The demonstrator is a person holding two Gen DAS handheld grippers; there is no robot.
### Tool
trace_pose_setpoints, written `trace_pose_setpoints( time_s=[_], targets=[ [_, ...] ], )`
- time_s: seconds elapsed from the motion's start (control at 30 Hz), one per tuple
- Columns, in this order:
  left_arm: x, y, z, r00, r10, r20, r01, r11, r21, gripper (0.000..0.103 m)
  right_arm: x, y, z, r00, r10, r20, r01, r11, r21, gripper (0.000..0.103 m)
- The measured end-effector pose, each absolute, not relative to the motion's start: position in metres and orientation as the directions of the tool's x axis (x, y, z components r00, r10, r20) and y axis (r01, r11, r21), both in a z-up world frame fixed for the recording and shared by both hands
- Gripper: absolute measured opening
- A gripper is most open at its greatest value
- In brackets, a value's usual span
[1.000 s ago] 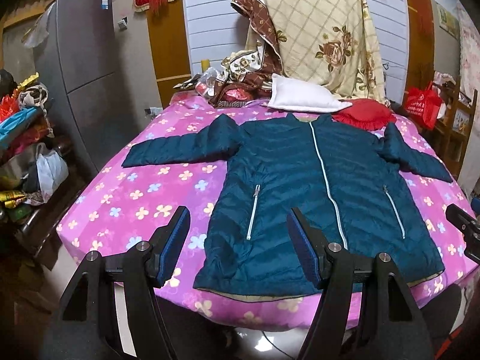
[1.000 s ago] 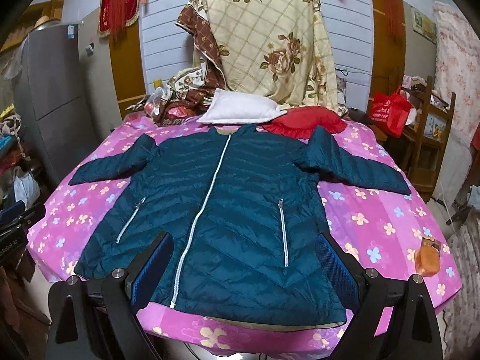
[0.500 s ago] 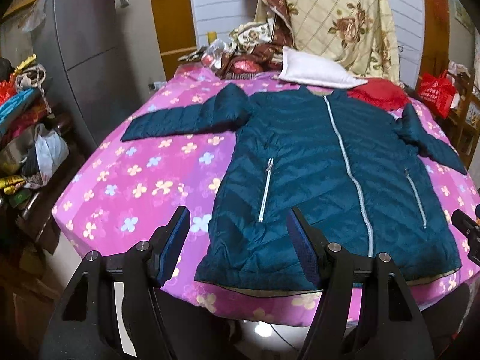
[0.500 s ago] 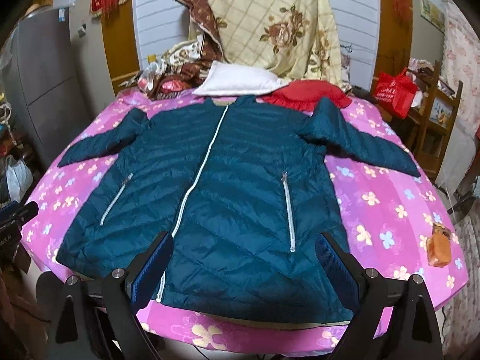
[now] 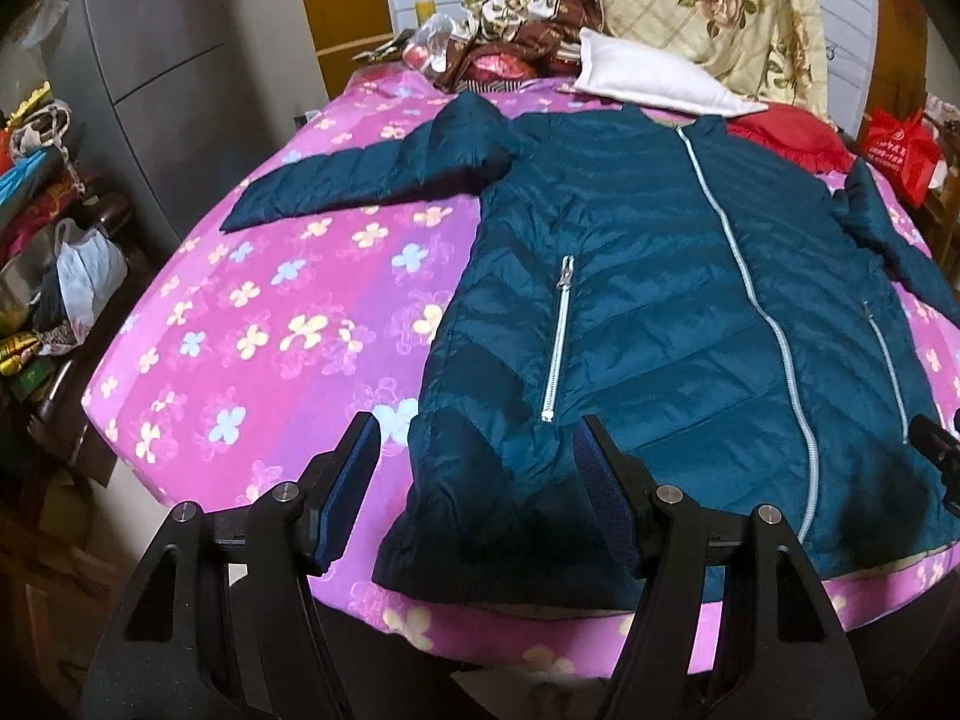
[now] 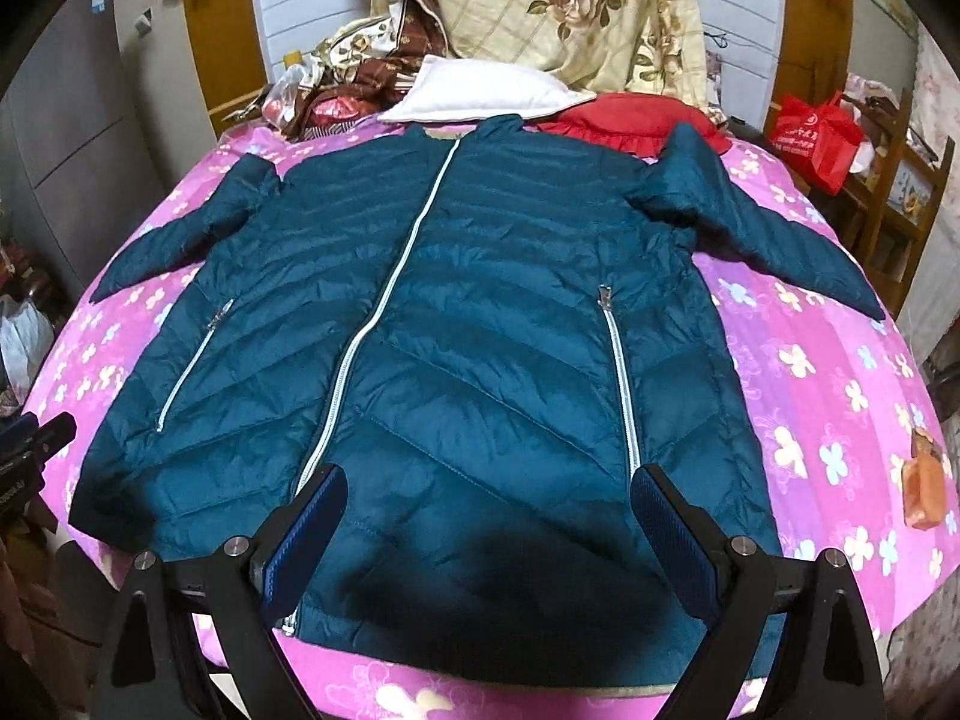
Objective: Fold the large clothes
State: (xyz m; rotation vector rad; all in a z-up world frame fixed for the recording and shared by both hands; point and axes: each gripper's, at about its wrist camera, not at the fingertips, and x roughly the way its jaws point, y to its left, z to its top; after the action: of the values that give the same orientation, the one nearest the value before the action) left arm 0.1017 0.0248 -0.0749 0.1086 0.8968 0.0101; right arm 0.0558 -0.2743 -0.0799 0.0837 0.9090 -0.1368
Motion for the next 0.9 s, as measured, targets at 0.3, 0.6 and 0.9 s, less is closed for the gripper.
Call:
trace_pose_setpoints(
  time_s=[0.3,0.6,0.9],
  targets=[
    [0.132,0.047,-0.092,0.598,0.077,-0.798,-0.009,0.996,0.089,0.067,0.088,-0.253,-0.083,0.607,-0.080,-0.790,0.096,0.995,-0.027,0.094],
    [0.171,0.084,-0.101,0.593,0.095,-0.800,-0.082,0.995,0.057,0.067,0.124,-0.230,-0.093,0.604,-0.067,-0.794,0.038,0.998,-0.056,0.094],
    [0.222,0.152,-0.094,0.632,0.060,-0.772,-0.190,0.979,-0.079,0.066,0.153,-0.233,-0.104,0.608,-0.055,-0.792,0.044,0.998,-0.036,0.094]
  ],
)
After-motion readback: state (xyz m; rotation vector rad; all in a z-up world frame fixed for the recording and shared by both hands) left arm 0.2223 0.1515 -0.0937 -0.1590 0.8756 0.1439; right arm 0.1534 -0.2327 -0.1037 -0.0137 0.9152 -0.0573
